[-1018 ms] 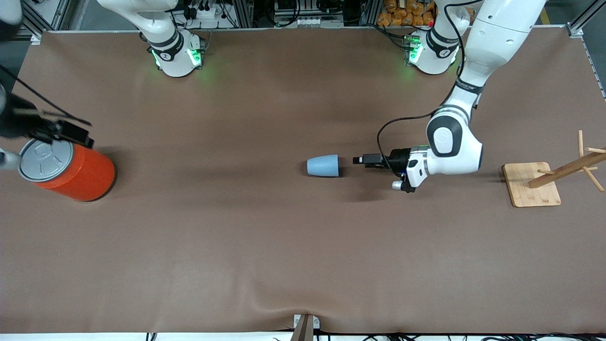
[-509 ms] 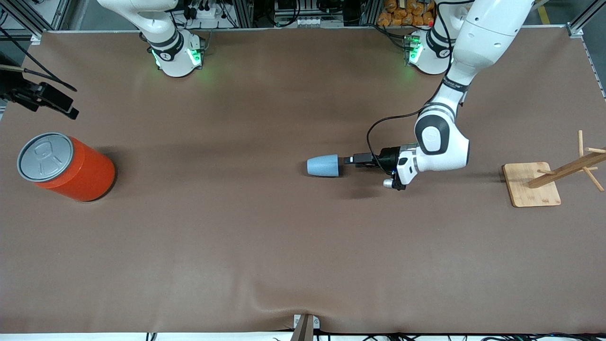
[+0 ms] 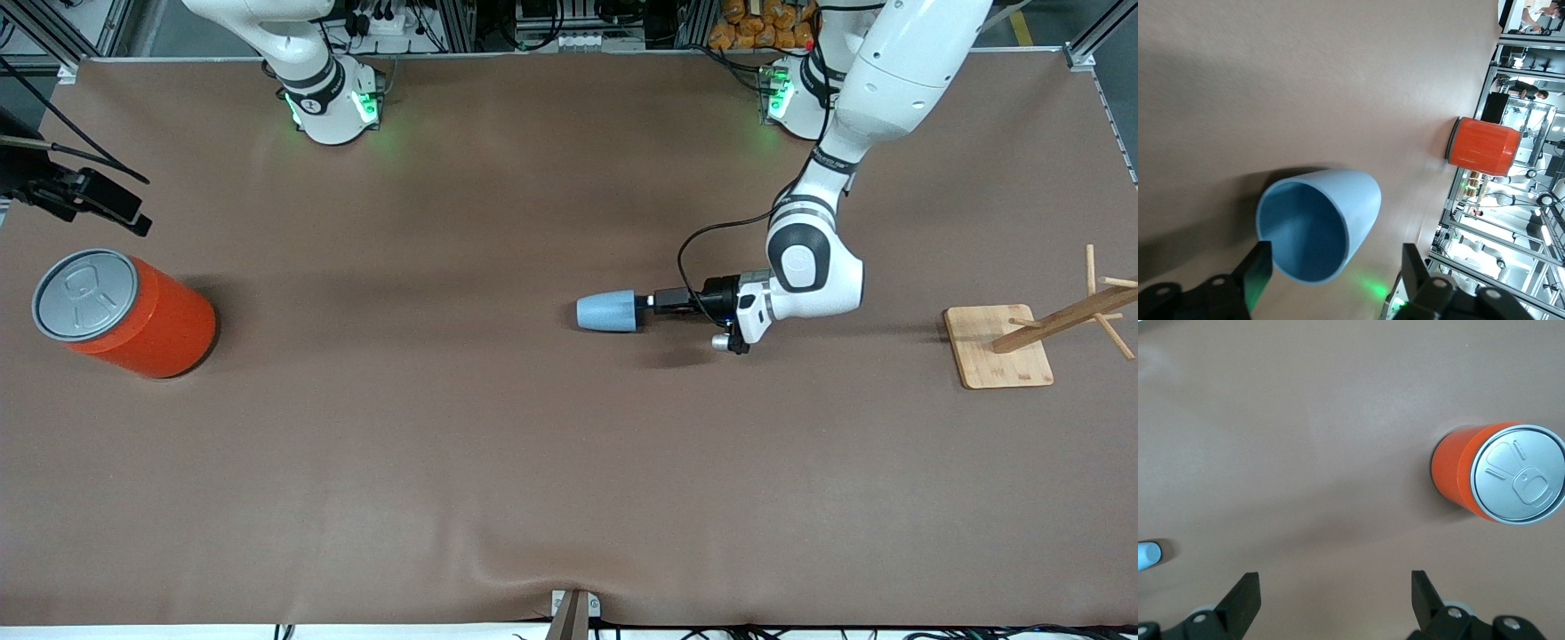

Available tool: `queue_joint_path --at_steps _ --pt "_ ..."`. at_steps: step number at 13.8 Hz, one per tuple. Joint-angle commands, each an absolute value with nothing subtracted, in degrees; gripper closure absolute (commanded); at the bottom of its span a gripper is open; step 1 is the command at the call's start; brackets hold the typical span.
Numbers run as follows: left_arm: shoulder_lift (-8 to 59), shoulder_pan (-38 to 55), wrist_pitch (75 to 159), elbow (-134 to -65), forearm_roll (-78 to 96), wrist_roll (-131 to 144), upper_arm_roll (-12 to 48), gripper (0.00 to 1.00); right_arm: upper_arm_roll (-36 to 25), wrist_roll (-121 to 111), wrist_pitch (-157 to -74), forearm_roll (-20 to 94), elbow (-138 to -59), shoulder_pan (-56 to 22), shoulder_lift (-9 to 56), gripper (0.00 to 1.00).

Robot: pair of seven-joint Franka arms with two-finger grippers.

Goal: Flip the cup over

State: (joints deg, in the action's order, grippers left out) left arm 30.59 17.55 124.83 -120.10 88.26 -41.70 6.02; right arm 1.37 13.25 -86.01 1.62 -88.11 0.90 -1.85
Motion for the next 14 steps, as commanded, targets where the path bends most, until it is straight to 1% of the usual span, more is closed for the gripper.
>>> queue_joint_path --at_steps 1,6,8,10,12,14 --pt "30.59 18.63 125.95 -120.15 91.14 -42.89 6.15 0.17 1.41 11.78 -85.25 0.61 -86.48 0.61 -0.88 0.00" --pt "31.11 20.04 127.97 -119.88 92.71 -42.89 6.15 0.24 1.32 6.53 -84.99 0.70 -86.48 0.97 -0.88 0.00" --pt "31.55 21.35 128.32 -119.62 94.56 -42.98 6.06 0.26 1.32 3.70 -85.25 0.79 -86.57 1.05 -0.88 0.00" --pt "31.64 22.06 129.90 -119.44 94.92 -42.98 6.06 0.30 1.32 2.90 -85.34 0.70 -86.57 0.97 -0.88 0.00" --pt "31.99 22.24 130.08 -119.44 94.92 -42.98 6.06 0.42 1.32 2.90 -85.34 0.70 -86.57 0.97 -0.88 0.00" --pt "32.17 22.24 130.43 -119.36 94.92 -42.98 6.06 0.61 1.23 2.90 -85.25 0.70 -86.57 1.14 -0.88 0.00"
